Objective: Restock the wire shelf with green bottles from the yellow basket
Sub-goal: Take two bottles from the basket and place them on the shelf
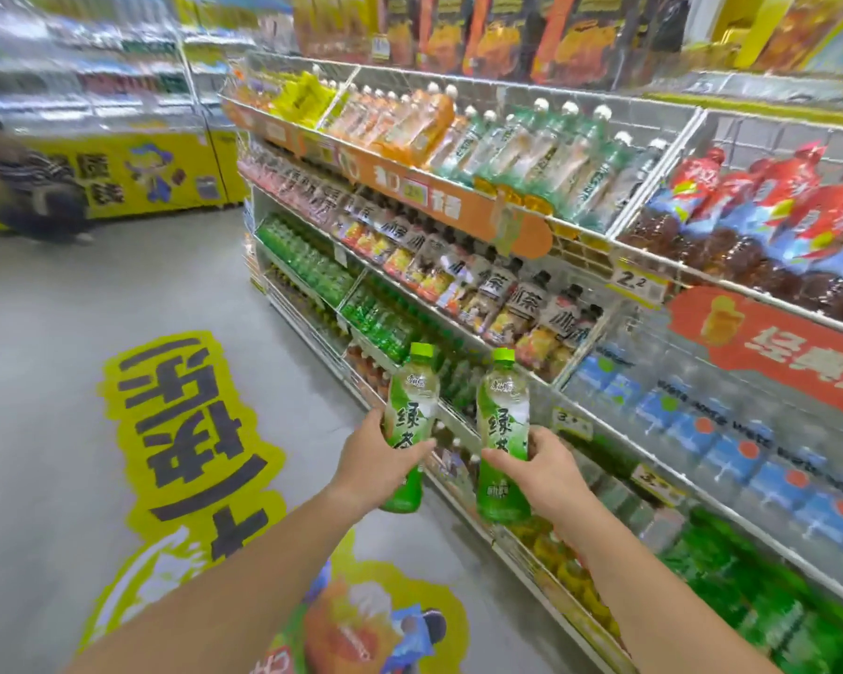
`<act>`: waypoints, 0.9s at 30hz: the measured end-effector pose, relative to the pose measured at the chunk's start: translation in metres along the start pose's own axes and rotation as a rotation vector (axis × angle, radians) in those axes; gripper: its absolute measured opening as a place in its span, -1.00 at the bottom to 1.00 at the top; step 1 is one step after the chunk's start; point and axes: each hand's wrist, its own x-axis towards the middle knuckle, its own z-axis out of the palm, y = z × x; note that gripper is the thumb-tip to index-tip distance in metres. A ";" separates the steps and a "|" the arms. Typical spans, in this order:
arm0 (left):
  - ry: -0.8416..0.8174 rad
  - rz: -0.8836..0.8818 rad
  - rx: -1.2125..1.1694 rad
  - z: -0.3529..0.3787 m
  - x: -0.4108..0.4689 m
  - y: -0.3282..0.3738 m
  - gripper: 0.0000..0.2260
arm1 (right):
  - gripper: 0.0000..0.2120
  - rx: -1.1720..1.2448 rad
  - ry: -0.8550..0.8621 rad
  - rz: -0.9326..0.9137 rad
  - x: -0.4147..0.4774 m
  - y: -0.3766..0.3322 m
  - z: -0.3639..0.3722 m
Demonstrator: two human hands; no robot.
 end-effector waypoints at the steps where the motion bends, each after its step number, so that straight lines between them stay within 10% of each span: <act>1: 0.025 -0.020 -0.001 -0.009 0.006 -0.005 -0.67 | -0.64 -0.005 -0.023 -0.012 0.008 -0.007 0.011; 27: 0.163 -0.338 -0.032 -0.110 0.348 -0.078 -0.66 | -0.72 0.061 -0.344 0.011 0.352 -0.110 0.192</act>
